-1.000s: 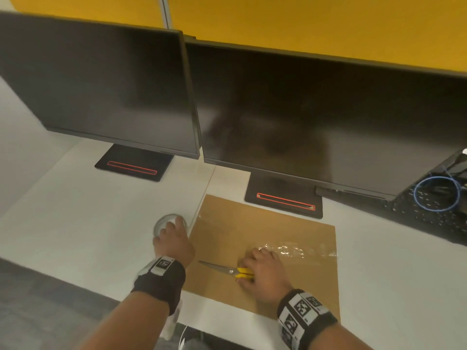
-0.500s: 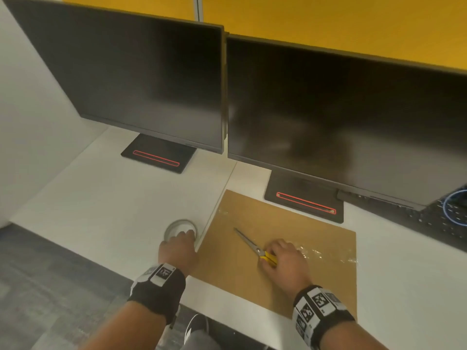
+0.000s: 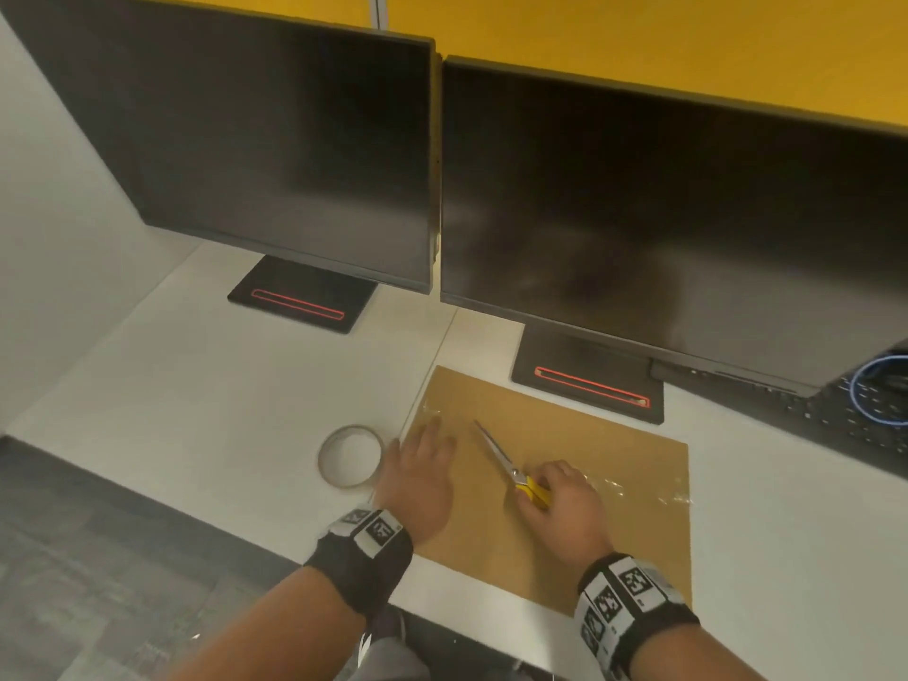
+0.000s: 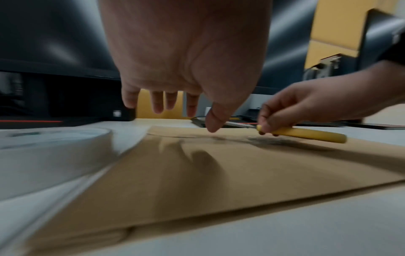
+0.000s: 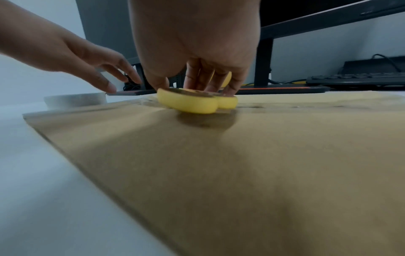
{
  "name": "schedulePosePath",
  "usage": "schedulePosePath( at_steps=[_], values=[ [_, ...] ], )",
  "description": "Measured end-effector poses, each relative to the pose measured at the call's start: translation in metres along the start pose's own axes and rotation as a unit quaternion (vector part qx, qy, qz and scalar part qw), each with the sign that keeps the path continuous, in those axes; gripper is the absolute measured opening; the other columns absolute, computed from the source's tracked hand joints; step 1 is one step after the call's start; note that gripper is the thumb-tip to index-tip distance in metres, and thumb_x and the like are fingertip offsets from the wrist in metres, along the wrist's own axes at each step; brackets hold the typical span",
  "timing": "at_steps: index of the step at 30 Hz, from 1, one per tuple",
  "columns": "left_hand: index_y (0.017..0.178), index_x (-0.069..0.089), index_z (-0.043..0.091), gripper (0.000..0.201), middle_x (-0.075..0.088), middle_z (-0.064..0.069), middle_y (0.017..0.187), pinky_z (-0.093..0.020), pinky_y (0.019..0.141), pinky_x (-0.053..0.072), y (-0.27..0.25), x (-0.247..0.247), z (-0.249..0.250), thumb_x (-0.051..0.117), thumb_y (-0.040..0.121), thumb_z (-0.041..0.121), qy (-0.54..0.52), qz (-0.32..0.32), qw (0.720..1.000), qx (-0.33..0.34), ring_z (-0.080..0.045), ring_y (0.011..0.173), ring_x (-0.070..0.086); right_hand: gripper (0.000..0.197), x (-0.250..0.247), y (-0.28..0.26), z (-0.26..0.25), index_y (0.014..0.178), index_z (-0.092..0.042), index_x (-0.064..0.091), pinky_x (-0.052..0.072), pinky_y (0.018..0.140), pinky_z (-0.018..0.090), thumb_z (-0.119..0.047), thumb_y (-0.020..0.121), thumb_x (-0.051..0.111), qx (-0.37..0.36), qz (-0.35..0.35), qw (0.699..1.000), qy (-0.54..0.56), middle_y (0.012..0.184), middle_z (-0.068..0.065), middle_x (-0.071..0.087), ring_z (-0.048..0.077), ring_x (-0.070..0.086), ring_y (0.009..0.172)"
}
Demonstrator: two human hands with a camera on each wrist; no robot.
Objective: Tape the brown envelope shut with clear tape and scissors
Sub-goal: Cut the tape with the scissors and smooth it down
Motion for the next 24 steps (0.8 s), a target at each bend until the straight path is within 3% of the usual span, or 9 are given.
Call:
schedulePosePath(
  at_steps=[5,10,13,18,24],
  values=[
    [0.152,0.007,0.025,0.066,-0.013,-0.004,0.161,-0.047,0.118,0.010,0.014,0.018,0.061,0.038,0.095,0.040,-0.014,-0.051,0.992,0.117,-0.023,0.148,-0.006,0.023,-0.026,-0.010,0.034,0.086,-0.014,0.060,0.042,0.070,0.029,-0.035,0.080,0.067,0.093,0.092,0.989,0.066,0.085,-0.001,0.057,0.021,0.055,0.083],
    [0.150,0.000,0.039,0.068,-0.022,-0.002,0.159,-0.055,0.117,0.000,0.023,0.032,0.105,0.036,0.093,0.054,0.004,-0.092,0.976,0.200,-0.024,0.147,-0.015,0.025,-0.049,-0.037,0.084,0.087,-0.017,0.059,0.047,0.071,0.032,-0.042,0.082,0.063,0.194,0.135,0.970,0.062,0.089,-0.003,0.058,0.020,0.057,0.083],
    [0.148,-0.003,0.044,0.071,-0.023,-0.001,0.159,-0.057,0.116,0.002,0.031,0.035,0.120,0.033,0.090,0.063,0.009,-0.104,0.975,0.197,-0.027,0.147,-0.017,0.026,-0.060,-0.059,0.112,0.087,-0.018,0.057,0.045,0.069,0.031,-0.043,0.083,0.060,0.245,0.153,0.956,0.052,0.089,-0.003,0.055,0.020,0.055,0.083],
    [0.148,-0.003,0.047,0.074,-0.019,-0.001,0.160,-0.055,0.115,0.006,0.037,0.043,0.125,0.032,0.087,0.070,-0.016,-0.124,0.984,0.124,-0.030,0.147,-0.016,0.027,-0.066,-0.090,0.146,0.084,-0.016,0.053,0.035,0.064,0.029,-0.042,0.085,0.056,0.304,0.166,0.938,0.031,0.080,-0.004,0.046,0.019,0.046,0.076],
    [0.148,0.004,0.045,0.073,-0.016,-0.002,0.160,-0.058,0.114,0.009,0.036,0.043,0.135,0.028,0.085,0.073,-0.035,-0.105,0.990,0.093,-0.031,0.147,-0.013,0.025,-0.071,-0.110,0.169,0.086,-0.013,0.057,0.046,0.068,0.035,-0.038,0.084,0.057,0.355,0.184,0.916,0.022,0.084,0.002,0.055,0.026,0.056,0.082]
  ],
)
Point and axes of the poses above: each hand's wrist, its own y-axis towards the middle knuckle, its own x-axis out of the palm, z = x × y, the point moved 5 cm from there along y, towards the middle knuckle
